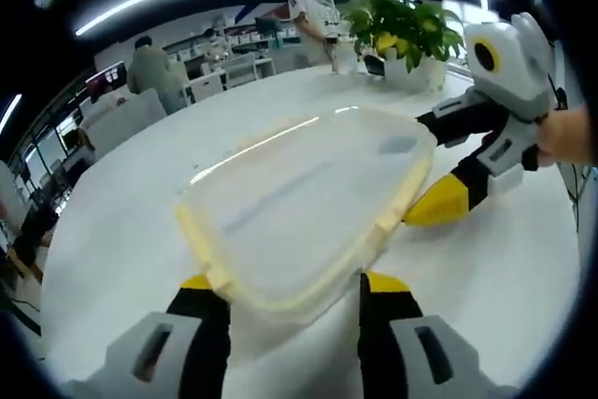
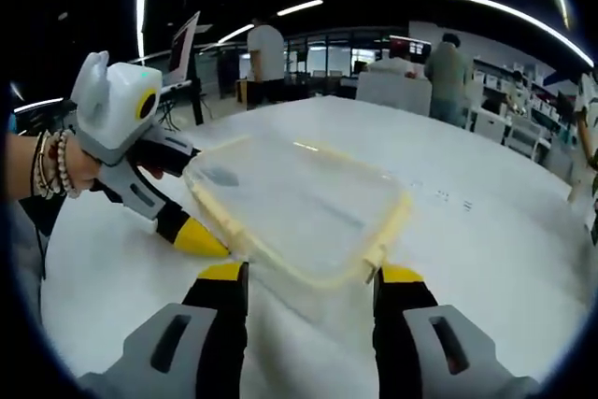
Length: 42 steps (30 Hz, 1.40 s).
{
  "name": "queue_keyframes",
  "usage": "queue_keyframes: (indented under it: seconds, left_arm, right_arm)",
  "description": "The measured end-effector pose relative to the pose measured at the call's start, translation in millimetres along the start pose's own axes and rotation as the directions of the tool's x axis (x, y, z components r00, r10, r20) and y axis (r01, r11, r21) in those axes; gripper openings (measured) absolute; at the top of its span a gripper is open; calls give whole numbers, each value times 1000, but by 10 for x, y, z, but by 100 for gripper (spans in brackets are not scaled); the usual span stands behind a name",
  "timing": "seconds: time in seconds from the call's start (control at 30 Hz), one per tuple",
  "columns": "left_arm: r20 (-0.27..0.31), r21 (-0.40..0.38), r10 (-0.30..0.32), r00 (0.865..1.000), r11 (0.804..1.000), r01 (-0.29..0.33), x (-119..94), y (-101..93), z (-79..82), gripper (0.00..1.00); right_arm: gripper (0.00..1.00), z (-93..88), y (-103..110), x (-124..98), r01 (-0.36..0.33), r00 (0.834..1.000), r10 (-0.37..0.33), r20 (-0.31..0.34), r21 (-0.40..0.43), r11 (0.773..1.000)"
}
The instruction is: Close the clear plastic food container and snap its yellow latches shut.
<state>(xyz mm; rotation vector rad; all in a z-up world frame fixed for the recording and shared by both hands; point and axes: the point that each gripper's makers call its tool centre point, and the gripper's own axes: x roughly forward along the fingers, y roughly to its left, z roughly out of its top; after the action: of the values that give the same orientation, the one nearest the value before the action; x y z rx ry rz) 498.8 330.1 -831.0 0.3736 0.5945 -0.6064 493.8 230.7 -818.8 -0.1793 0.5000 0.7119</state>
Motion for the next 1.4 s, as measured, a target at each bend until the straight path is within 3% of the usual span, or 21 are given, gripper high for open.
queue_keyframes:
  seconds: [0.9,1.1,1.3,1.4]
  left_arm:
    - [-11,4,-8,1000,1000,8,19,6,1,50]
    - [15,-30,-12,1000,999,13,-18,16,12,51]
    - [62,-84,-3,998,996,9,-183,54,65,58]
    - [144,-148,14,990,989,7,-294,82,174,69]
  right_arm:
    - [49,-5,11,-30,3,1000,-3,2,13,1000]
    - [44,-12,-6,-72,-4,1000,4,-6,7,1000]
    - [47,10,-19,-163,3,1000,-3,-3,-4,1000]
    - [52,12,-36,-229,10,1000,-10,-6,6,1000]
